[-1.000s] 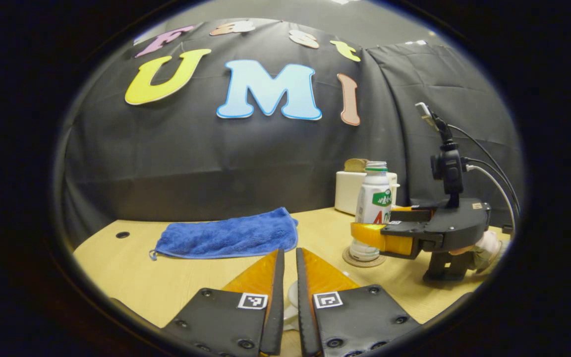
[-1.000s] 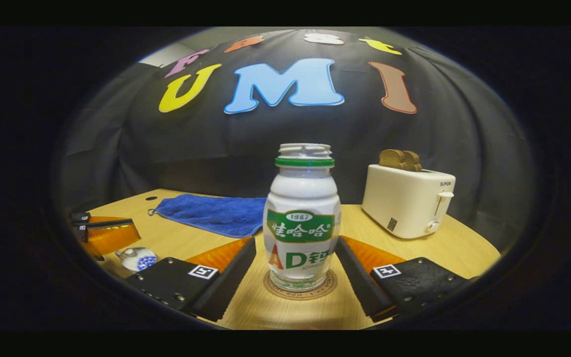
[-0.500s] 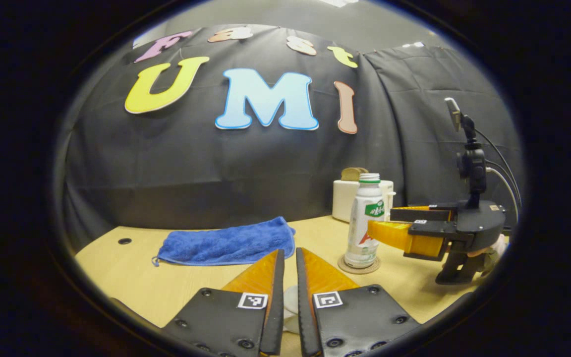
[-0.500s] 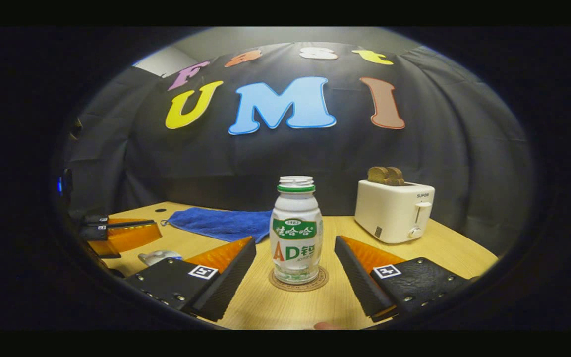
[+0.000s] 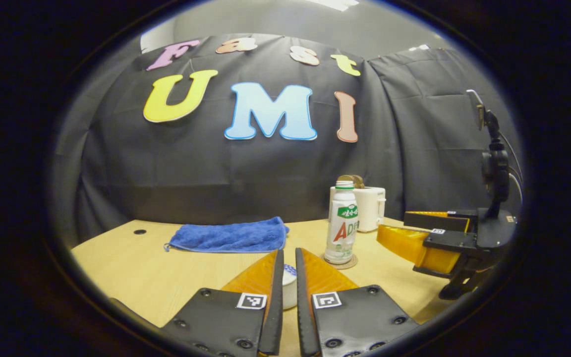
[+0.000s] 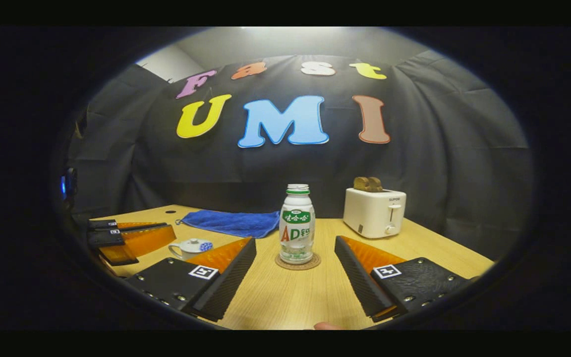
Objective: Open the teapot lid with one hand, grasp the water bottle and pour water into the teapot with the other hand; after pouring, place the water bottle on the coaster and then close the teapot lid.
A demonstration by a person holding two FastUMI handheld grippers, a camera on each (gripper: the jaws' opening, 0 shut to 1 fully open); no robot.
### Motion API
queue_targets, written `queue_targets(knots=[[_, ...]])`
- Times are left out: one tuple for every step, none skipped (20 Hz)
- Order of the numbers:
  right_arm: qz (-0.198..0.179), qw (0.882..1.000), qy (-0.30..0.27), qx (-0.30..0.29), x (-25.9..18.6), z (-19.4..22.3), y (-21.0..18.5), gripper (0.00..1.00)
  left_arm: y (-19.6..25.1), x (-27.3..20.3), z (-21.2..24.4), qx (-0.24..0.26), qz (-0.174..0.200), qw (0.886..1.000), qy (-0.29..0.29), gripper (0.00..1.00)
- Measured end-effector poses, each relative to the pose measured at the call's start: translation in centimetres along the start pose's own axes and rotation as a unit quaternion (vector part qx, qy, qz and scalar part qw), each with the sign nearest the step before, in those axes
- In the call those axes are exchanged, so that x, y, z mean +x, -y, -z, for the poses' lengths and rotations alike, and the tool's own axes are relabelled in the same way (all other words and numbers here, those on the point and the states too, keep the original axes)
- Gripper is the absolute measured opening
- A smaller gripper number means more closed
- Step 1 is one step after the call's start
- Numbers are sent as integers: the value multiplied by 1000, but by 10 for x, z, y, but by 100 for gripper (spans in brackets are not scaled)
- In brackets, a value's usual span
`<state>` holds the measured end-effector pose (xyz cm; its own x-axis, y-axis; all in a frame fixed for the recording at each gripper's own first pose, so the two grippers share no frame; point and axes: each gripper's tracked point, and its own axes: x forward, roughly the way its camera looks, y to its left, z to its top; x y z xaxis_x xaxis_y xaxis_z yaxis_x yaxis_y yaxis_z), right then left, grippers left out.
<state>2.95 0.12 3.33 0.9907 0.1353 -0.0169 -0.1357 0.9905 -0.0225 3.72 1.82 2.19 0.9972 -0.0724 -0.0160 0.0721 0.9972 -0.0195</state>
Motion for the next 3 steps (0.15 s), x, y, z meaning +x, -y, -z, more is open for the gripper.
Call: queue_targets(knots=[[5,1000,2,-1,-7,2,-1,98,1,-5,1,0,-12,1000,0,20],[9,1000,4,-1,-14,6,-4,98,2,-9,1,-2,-21,1000,1,20],[11,1000,6,-3,-20,9,-7,98,3,-15,3,-6,-29,1000,3,25]])
